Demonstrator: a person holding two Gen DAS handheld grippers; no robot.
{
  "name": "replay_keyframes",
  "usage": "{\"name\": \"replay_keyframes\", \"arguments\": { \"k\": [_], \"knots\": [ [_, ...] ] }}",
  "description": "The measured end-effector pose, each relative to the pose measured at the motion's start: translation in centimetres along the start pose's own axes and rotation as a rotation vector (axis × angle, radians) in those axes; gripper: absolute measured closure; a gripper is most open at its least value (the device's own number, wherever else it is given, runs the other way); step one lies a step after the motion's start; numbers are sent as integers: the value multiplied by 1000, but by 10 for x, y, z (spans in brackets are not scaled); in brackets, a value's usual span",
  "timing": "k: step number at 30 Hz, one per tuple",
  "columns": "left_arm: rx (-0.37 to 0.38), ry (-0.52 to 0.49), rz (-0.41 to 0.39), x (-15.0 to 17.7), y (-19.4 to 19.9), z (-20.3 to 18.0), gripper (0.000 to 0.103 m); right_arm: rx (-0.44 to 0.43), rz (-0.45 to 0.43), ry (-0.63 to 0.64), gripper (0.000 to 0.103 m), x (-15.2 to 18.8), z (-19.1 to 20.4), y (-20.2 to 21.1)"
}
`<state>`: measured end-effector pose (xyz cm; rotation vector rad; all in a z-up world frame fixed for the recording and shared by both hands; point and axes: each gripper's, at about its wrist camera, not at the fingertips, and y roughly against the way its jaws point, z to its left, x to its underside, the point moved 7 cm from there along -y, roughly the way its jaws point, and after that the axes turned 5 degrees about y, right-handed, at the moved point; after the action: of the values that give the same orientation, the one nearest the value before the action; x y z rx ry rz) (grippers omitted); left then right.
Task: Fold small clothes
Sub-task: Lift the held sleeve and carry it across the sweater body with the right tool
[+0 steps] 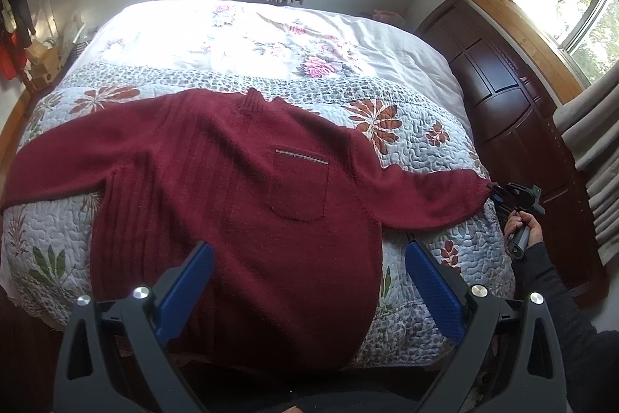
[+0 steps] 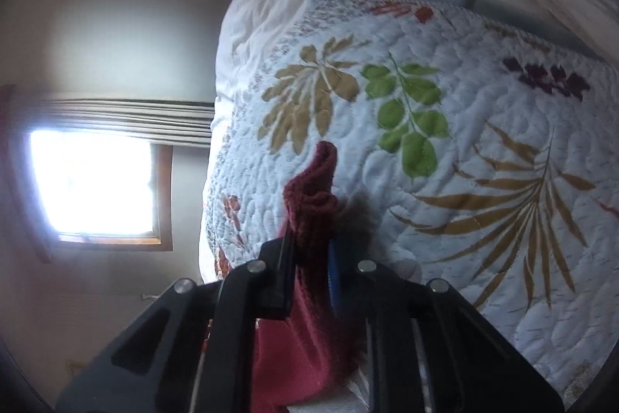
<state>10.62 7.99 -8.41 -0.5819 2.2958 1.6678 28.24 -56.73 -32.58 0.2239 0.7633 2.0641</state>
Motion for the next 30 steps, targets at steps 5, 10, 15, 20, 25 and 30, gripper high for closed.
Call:
{"name": "replay_keyframes", "arguments": {
  "k": [5,10,15,20,25,30],
  "knots": [
    [8,-13,-3,-7,-11,-6,4,-23,-96,45,92,-17,10,62],
    [65,-65,-69,-33,-36,-7,4,53,-77,0,92,-8,-35,79],
    [313,-4,43,-72,-120,-19,4,156,-6,-39,91,22,-74,60],
    [431,-12,191,-102,-220,-57,4,161,-53,-50,91,30,-57,74],
    [491,66,256,-113,-291,-78,4,204,-133,-26,91,28,-38,109],
    [425,9,255,-96,-316,-79,4,251,-114,-14,92,39,-51,124]
  ]
}}
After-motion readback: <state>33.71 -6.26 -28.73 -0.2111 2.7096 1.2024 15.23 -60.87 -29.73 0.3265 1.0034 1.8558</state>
